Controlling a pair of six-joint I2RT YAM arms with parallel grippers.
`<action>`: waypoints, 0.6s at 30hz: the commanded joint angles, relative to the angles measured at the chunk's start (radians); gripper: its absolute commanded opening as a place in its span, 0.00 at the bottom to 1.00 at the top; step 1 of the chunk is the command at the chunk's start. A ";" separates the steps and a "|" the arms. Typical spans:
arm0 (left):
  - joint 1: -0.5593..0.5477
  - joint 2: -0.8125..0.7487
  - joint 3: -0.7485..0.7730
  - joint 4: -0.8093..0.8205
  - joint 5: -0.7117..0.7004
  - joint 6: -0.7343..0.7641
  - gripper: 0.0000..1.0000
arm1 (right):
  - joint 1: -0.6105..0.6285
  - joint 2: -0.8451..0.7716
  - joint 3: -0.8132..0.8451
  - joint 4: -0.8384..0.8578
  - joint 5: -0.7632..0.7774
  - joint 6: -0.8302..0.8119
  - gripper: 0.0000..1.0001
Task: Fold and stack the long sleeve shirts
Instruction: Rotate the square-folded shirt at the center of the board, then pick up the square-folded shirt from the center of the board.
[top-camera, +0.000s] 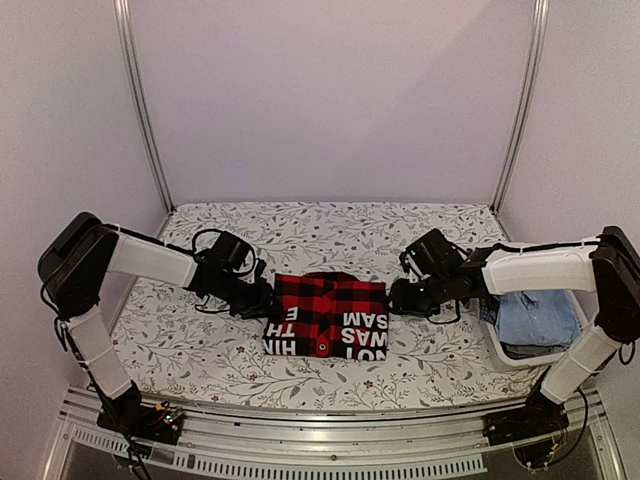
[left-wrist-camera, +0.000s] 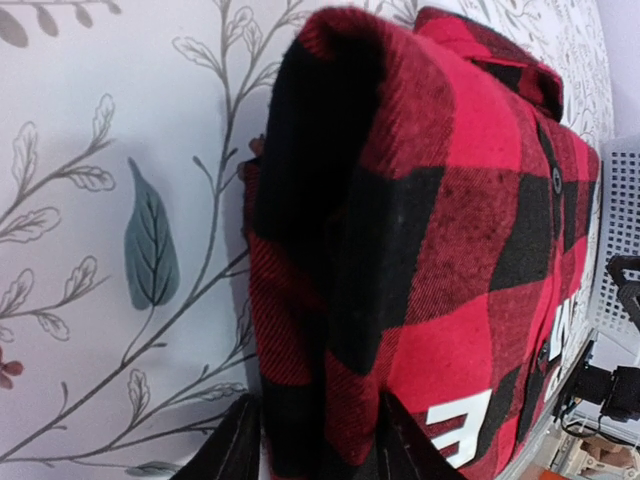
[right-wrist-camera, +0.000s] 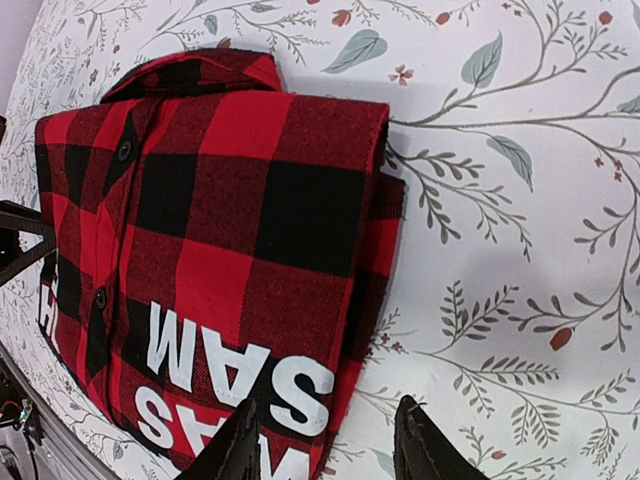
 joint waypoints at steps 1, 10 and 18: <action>0.007 0.063 0.020 -0.074 -0.014 0.038 0.39 | -0.011 0.086 0.042 0.044 -0.002 -0.037 0.42; 0.005 0.098 0.025 -0.114 -0.044 0.057 0.36 | -0.013 0.204 0.056 0.072 -0.002 -0.035 0.36; -0.012 0.136 0.038 -0.117 -0.037 0.060 0.34 | -0.014 0.229 0.047 0.077 0.000 -0.037 0.32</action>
